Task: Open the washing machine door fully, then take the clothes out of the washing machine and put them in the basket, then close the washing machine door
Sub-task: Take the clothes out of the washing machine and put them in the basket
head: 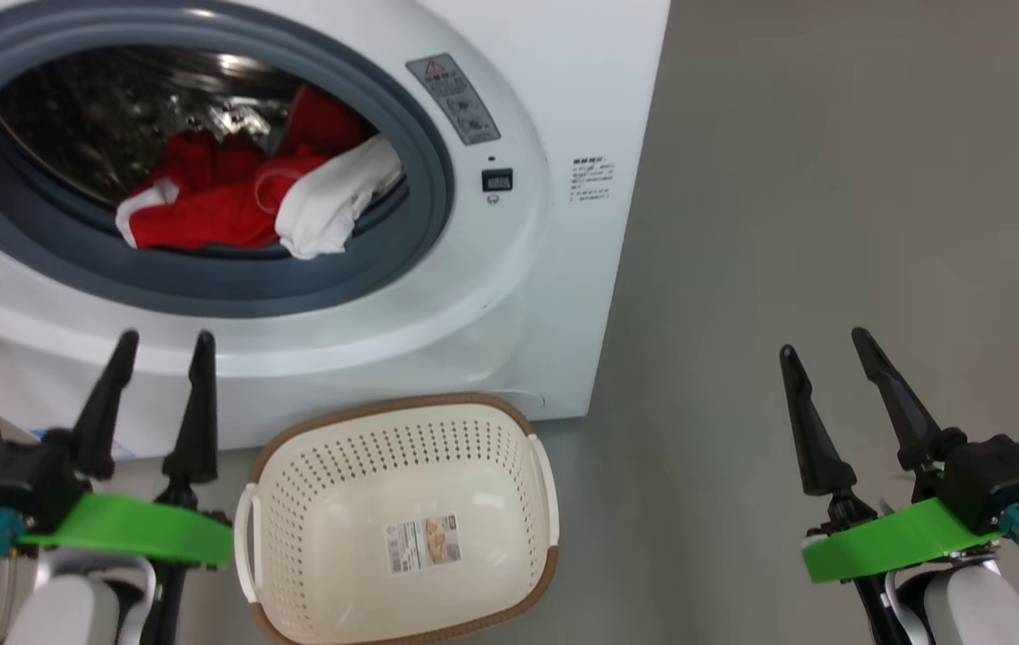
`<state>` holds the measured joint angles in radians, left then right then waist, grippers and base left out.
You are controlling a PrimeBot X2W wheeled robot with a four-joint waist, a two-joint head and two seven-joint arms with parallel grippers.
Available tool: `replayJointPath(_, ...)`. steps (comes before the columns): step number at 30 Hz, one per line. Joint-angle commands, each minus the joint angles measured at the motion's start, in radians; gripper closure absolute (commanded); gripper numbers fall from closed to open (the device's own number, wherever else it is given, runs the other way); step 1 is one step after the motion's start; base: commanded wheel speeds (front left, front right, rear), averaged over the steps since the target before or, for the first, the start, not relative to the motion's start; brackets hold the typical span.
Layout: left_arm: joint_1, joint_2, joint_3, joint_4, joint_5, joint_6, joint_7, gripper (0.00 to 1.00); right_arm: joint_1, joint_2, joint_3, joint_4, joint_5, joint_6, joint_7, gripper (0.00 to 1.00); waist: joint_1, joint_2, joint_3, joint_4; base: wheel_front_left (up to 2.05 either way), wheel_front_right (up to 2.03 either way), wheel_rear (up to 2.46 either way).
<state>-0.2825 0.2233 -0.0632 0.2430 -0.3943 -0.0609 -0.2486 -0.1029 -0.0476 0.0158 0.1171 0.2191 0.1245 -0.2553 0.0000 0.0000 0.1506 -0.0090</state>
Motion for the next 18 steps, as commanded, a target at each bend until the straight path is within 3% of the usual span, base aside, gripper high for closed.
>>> replayJointPath(1, -0.067, 0.032, 0.033, -0.009, 0.011, 0.001, -0.010, 0.00, -0.044, -0.003, 0.024, -0.031, -0.004, 0.006, -0.006, 0.00, 0.0000, 0.0000, 0.066, 0.009, 0.00, 0.00, 0.00)
replayJointPath(18, -0.413, 0.028, 0.057, 0.204, 0.048, -0.026, -0.013, 0.00, -0.151, -0.003, 0.076, -0.057, -0.032, 0.006, -0.006, 0.00, 0.0000, 0.0000, 0.239, -0.016, 0.00, 0.00, 0.00)
